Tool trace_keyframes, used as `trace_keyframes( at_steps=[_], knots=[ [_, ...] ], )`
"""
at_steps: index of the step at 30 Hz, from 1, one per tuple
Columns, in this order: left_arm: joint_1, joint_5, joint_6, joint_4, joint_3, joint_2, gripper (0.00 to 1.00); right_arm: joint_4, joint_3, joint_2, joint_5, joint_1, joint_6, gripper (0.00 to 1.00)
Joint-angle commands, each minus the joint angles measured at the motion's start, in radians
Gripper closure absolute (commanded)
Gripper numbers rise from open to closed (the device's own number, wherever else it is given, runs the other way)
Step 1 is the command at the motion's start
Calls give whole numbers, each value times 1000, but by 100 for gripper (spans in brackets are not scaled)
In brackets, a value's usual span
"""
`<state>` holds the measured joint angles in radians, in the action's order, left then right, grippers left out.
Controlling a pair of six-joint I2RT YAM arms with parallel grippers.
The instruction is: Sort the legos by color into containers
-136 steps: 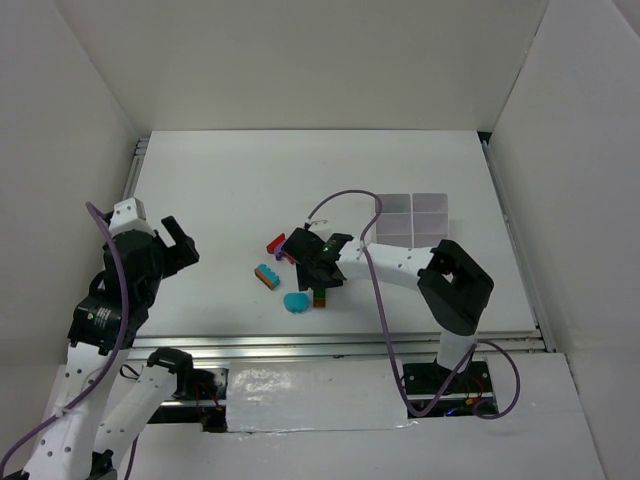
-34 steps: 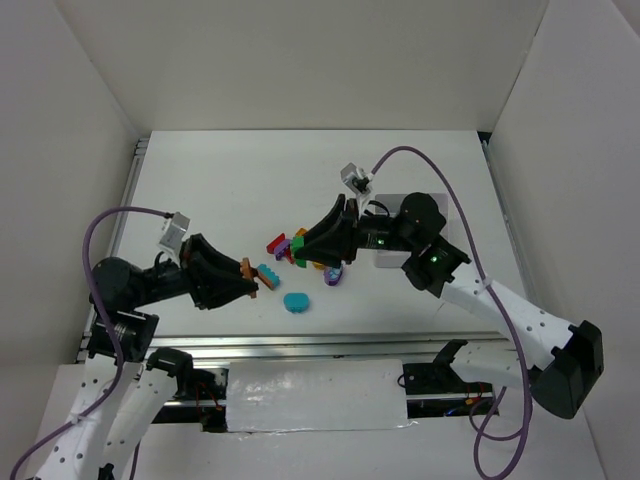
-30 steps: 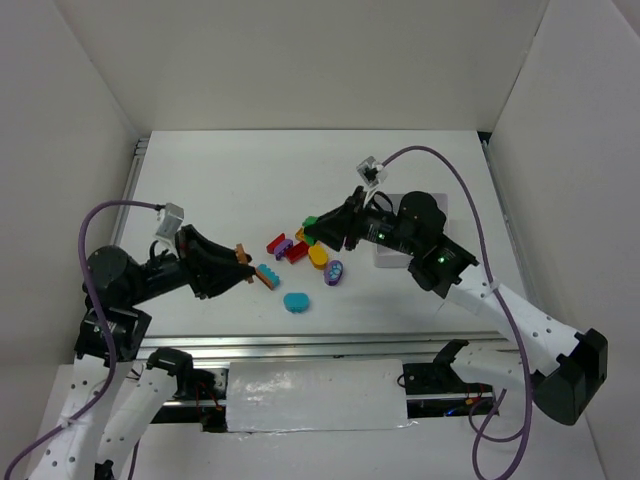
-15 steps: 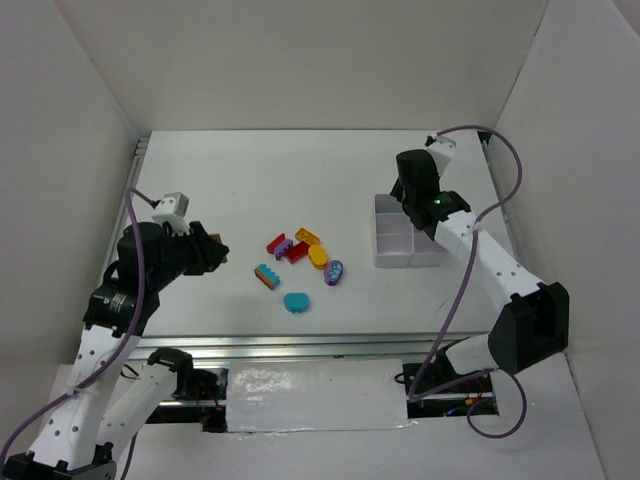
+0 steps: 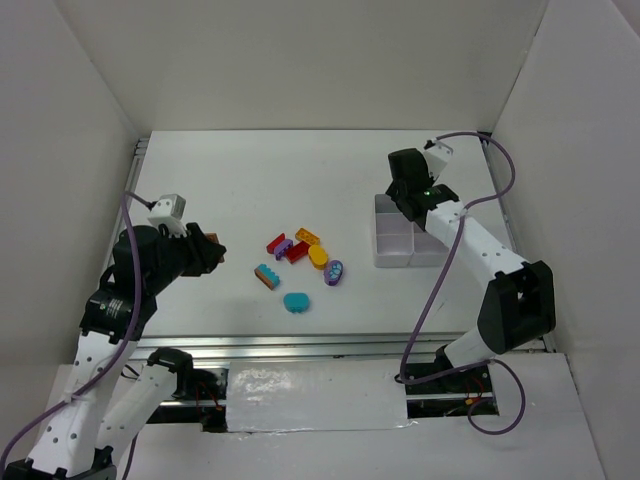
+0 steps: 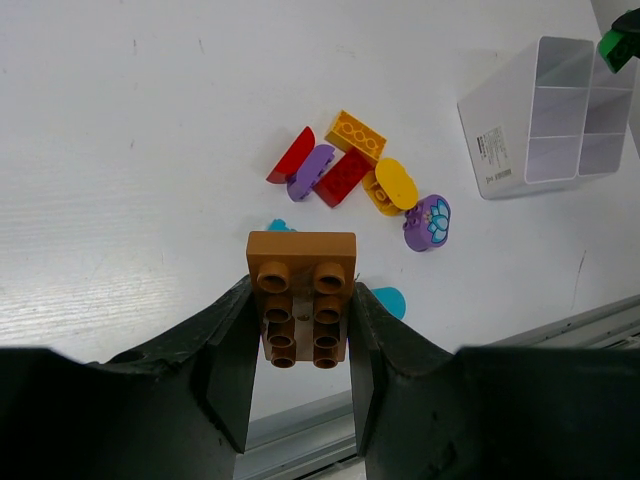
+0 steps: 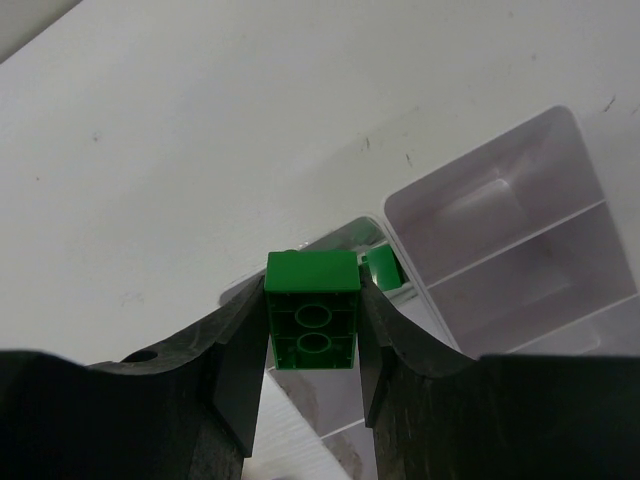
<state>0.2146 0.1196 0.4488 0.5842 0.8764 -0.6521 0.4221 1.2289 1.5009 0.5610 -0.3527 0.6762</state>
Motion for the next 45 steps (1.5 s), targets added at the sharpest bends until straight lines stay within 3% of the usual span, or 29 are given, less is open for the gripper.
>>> trace_keyframes(
  at_steps=[1, 9, 22, 28, 36, 40, 43, 45],
  knots=[
    [2, 11, -16, -27, 4, -3, 100, -55, -14, 5, 4, 1, 39, 91],
    [2, 17, -16, -29, 3, -1, 100, -57, -5, 67, -3, 0, 51, 86],
    [2, 46, -24, -34, 3, -21, 100, -114, -63, 61, -30, 0, 45, 61],
    [2, 60, -27, -37, 1, -23, 100, -111, -55, 79, -38, -2, 39, 44],
    [2, 72, -32, -40, 1, -30, 100, -94, -34, 76, -53, -2, 34, 38],
    [2, 97, -36, -44, 3, -31, 100, -140, -87, -20, -180, -15, -10, 34],
    [2, 161, -45, -60, -1, -26, 100, -238, -150, -123, -379, -60, -85, 30],
    [2, 244, -53, -79, -4, -21, 100, -261, -158, -157, -614, -72, -119, 29]
  ],
)
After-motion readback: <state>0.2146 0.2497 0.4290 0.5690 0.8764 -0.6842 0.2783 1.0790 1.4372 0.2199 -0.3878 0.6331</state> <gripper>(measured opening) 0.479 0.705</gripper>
